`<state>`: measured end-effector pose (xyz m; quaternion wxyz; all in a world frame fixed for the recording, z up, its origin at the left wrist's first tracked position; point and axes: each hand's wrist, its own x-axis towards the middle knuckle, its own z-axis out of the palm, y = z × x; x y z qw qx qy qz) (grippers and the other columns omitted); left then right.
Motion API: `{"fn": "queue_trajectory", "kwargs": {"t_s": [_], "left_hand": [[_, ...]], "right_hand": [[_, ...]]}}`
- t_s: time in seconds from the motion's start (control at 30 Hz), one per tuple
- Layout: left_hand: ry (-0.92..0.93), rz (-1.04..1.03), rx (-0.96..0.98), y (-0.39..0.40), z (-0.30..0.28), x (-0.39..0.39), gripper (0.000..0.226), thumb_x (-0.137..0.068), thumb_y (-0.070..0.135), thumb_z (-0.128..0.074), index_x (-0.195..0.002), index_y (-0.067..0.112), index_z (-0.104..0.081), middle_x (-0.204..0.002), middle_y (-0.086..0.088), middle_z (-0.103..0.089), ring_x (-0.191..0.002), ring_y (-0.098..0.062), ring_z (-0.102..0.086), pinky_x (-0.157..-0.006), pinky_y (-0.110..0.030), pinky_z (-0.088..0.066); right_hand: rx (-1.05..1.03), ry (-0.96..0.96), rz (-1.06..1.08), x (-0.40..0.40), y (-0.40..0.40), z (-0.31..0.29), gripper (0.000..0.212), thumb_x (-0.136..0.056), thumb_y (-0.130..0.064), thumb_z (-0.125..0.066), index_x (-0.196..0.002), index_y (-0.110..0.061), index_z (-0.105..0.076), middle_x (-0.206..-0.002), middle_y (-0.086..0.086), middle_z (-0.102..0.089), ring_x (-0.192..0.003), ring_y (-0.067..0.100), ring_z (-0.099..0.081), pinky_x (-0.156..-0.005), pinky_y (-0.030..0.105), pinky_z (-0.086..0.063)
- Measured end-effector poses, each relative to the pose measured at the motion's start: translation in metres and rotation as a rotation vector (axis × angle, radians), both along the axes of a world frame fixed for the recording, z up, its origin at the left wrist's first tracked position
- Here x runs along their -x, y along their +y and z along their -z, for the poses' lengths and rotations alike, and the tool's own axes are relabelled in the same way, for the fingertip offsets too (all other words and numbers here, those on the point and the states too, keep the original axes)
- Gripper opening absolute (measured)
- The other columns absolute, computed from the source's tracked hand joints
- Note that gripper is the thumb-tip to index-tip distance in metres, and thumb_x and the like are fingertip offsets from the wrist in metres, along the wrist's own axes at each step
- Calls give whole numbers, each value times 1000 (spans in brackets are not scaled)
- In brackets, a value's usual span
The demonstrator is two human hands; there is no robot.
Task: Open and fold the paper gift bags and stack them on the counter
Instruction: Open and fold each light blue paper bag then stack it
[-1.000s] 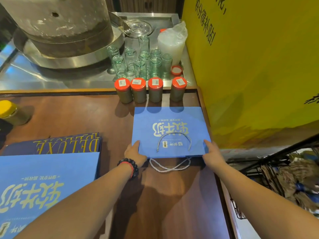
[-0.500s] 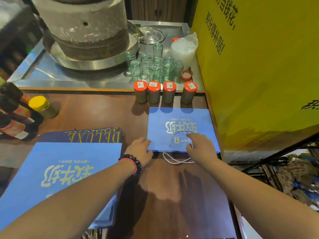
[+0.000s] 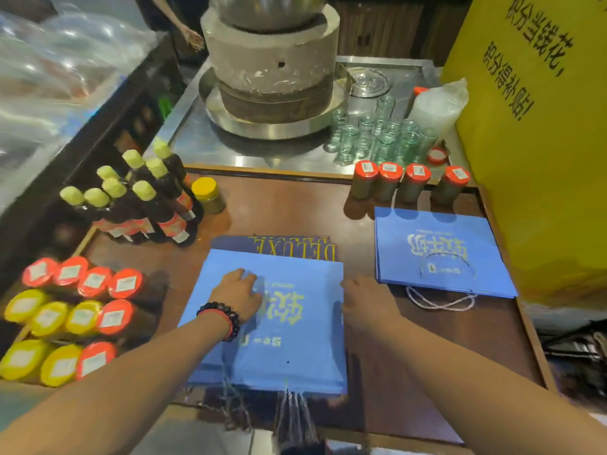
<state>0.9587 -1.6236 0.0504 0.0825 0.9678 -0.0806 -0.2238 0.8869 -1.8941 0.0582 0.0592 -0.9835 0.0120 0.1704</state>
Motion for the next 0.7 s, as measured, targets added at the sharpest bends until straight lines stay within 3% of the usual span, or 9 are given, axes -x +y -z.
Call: {"fn": "queue_trajectory", "kwargs": {"t_s": [0.1, 0.27, 0.43, 0.53, 0.6, 0.7], "left_hand": [[7, -54, -125, 55, 8, 9, 54, -96, 41, -42, -146, 24, -31, -156, -12, -18, -142, -34, -15, -113, -42, -24], [137, -167, -16, 90, 11, 24, 56, -94, 36, -46, -147, 30, -26, -150, -17, -23, -136, -39, -25, -106, -46, -34], [153, -217, 142, 84, 0, 29, 63, -94, 33, -52, -151, 27, -25, -153, -18, -19, -135, -40, -30, -106, -46, -36], [131, -239, 256, 76, -14, 27, 63, -93, 25, -57, -150, 27, -30, -154, -16, -22, -139, -34, -29, -108, -42, -33], [120, -207, 317, 70, -27, 25, 63, -91, 24, -60, -148, 30, -33, -159, -13, -11, -144, -29, -20, -110, -40, -30], [179, -60, 389, 57, -50, 27, 66, -85, 36, -69, -144, 38, -38, -161, -5, 9, -148, -24, -1, -114, -42, -22]], "right_hand": [[-50, 172, 112, 4, 23, 15, 50, -90, -31, -45, -138, -20, -41, -131, 10, -49, -115, 35, -54, -91, 42, -46], [-182, 299, 263, 9, 44, 23, 62, -94, -37, -46, -147, -18, -20, -125, 14, -50, -109, 35, -55, -80, 39, -45], [-297, 277, 424, 9, 56, 18, 52, -93, -34, -50, -136, -13, -31, -120, 18, -47, -96, 38, -55, -73, 37, -47], [-422, 161, 578, 8, 52, 9, 40, -92, -29, -53, -126, -11, -41, -121, 18, -47, -93, 33, -50, -72, 35, -41], [-478, 48, 648, 9, 43, 3, 34, -90, -26, -55, -119, -10, -47, -120, 17, -48, -94, 32, -49, -74, 35, -40], [-515, -36, 701, 14, 23, -10, 41, -91, -23, -56, -128, -8, -48, -128, 18, -48, -109, 35, -52, -79, 33, -36]]}}
